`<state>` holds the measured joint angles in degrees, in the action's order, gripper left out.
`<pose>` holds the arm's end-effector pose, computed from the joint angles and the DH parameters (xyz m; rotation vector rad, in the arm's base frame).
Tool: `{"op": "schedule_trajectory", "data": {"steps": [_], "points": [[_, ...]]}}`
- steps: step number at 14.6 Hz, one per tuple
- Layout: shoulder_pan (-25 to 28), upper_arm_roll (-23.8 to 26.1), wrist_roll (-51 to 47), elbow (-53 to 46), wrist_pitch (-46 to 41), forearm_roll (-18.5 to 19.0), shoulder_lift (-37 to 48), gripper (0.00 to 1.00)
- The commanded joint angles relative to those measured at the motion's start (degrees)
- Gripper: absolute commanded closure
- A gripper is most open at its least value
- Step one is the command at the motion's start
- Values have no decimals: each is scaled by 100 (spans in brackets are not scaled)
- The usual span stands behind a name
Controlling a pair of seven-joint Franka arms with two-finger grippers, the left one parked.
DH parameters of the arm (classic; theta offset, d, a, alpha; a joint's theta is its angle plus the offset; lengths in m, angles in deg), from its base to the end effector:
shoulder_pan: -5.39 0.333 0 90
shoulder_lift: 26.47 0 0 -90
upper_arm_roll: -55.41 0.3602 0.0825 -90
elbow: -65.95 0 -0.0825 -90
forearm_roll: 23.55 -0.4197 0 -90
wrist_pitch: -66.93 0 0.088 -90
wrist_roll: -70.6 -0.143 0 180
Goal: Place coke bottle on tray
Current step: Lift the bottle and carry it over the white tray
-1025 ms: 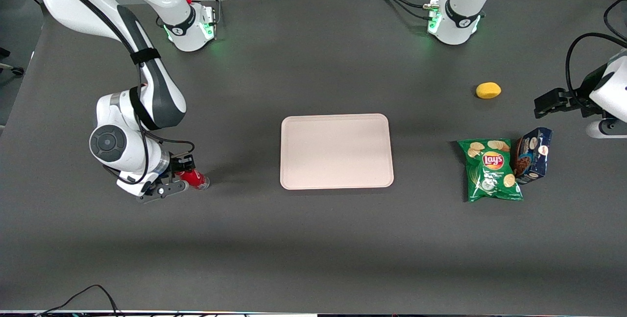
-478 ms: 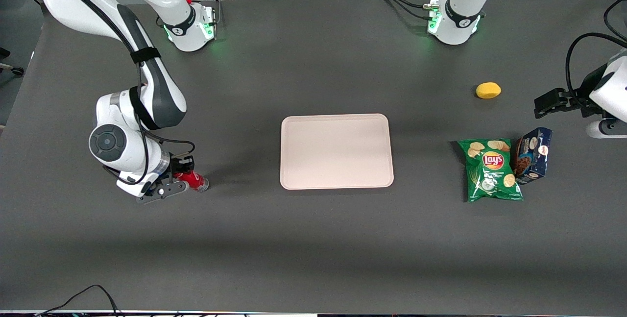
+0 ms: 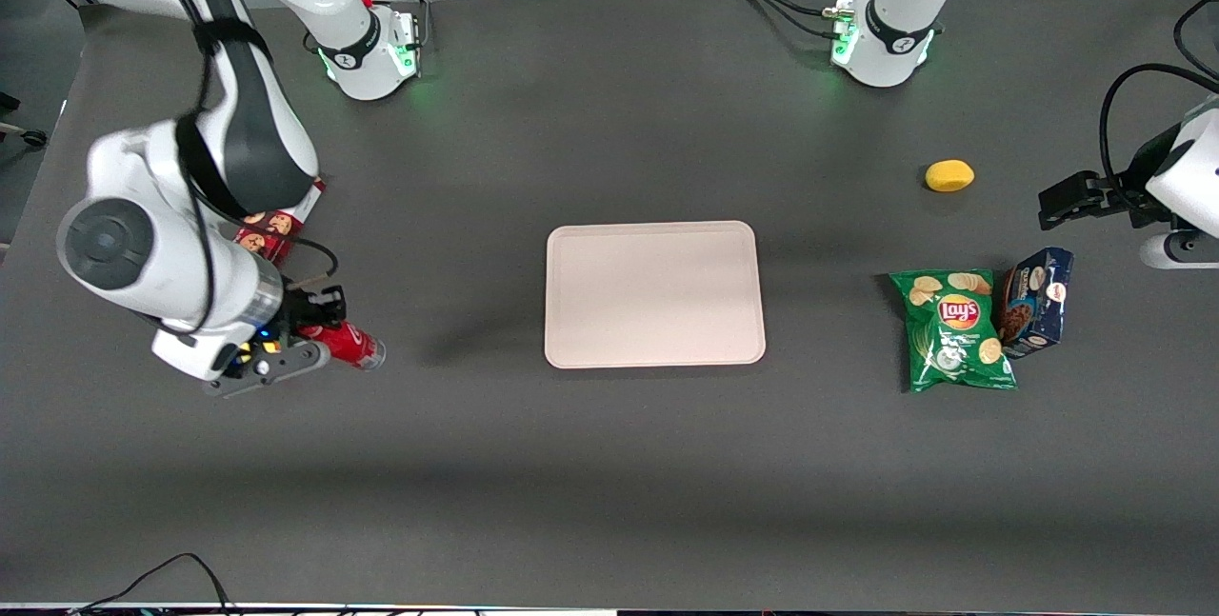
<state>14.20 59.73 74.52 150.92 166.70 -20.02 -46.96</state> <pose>0.6880 0.1457 0.4588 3.0602 0.4744 -0.1476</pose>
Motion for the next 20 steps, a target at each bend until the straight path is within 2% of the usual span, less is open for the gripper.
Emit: {"op": "schedule_trajectory", "data": {"steps": [1, 4, 6, 9, 11, 13, 16, 18, 20], "points": [[34, 69, 171, -753, -1080, -274, 107, 100], [68, 69, 110, -763, -1090, -309, 98, 100], [313, 52, -100, -781, -1082, -572, 98, 100], [849, -27, -985, -789, -1038, -626, 98, 100], [1288, -36, -1968, -789, -994, -626, 116, 100], [1658, -19, -2883, -781, -758, -669, 46, 100], [1923, 147, -3974, -710, -204, -670, -182, 100], [1923, 385, -4083, -623, 216, -582, -593, 100], [1941, 394, -4083, -430, 674, -486, -841, 100]]}}
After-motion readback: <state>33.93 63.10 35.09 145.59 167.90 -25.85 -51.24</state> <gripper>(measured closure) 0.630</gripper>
